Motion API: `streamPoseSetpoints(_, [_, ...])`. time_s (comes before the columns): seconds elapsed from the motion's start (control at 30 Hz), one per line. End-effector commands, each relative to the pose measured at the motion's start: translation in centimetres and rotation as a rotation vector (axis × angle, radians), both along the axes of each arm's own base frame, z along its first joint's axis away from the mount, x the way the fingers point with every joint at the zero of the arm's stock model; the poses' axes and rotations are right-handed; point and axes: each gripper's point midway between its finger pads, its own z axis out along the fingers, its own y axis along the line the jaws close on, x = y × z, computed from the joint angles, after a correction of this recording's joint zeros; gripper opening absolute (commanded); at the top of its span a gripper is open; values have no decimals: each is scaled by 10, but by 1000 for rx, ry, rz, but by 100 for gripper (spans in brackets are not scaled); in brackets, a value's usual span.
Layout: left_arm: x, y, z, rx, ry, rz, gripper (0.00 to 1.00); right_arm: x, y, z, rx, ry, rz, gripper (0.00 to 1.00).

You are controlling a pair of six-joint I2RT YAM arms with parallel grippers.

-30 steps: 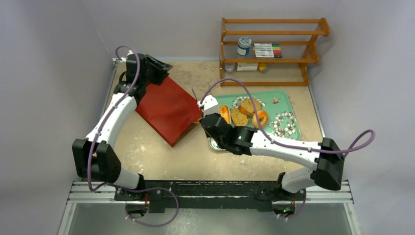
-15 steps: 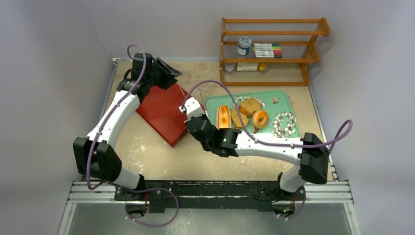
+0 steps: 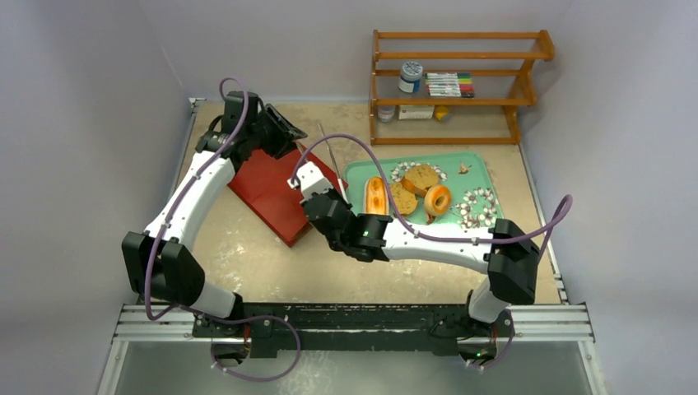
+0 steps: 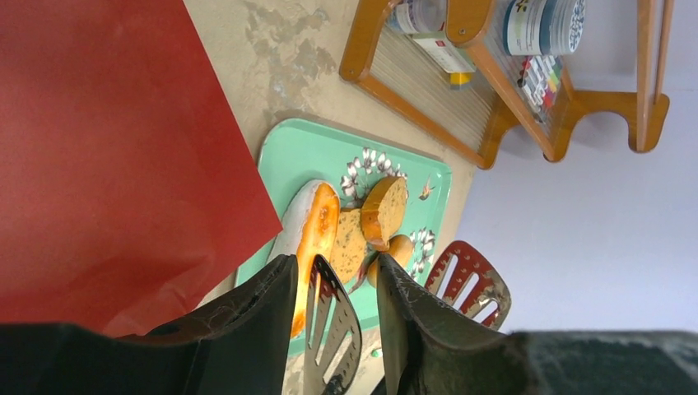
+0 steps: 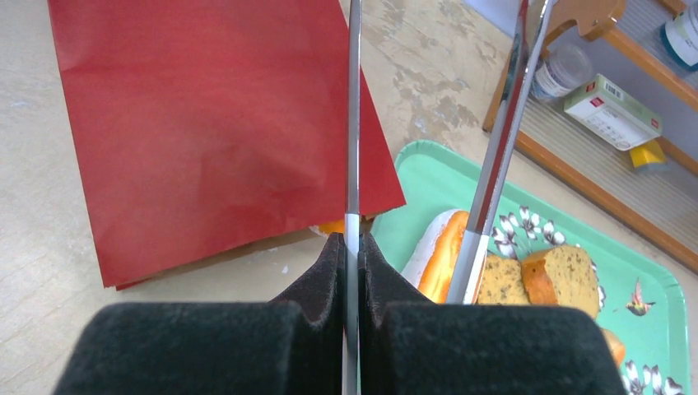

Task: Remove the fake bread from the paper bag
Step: Pick up the clamp from the container.

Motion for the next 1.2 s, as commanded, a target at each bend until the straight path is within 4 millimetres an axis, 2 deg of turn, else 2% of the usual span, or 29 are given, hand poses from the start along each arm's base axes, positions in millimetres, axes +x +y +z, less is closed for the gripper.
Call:
streamPoseSetpoints(0.0, [-6, -8, 33, -9, -86, -55, 39, 8, 14, 45, 93, -90, -19, 0])
streamPoseSetpoints(0.07, [-7, -10, 32, -8, -82, -64, 37, 9, 17, 48, 95, -102, -19, 0])
streamPoseSetpoints(0.17, [-10, -12, 30, 0, -77, -75, 27, 12, 20, 50, 86, -113, -19, 0])
streamPoseSetpoints(0.33, [-13, -16, 30, -2, -80, -95, 2, 15, 24, 48, 72, -116, -32, 0])
streamPoseSetpoints(0.37, [-13, -16, 30, -3, -81, -95, 0, 15, 24, 47, 73, -114, -38, 0])
streamPoseSetpoints(0.5, [-10, -12, 26, 1, -85, -59, 0, 15, 24, 42, 83, -86, -66, 1])
streamPoseSetpoints(0.67, [-2, -5, 32, -14, -108, 21, 0, 14, 21, 34, 99, -54, -95, 27])
streamPoseSetpoints(0.8, [5, -2, 33, -8, -114, 69, 0, 12, 20, 37, 120, -45, -97, 39])
streamPoseSetpoints(1.0, [15, -2, 33, -7, -122, 119, 0, 6, 17, 50, 155, -32, -81, 50])
streamPoseSetpoints(1.17, [24, -3, 30, 9, -123, 145, 0, -6, 16, 60, 200, -15, -57, 53])
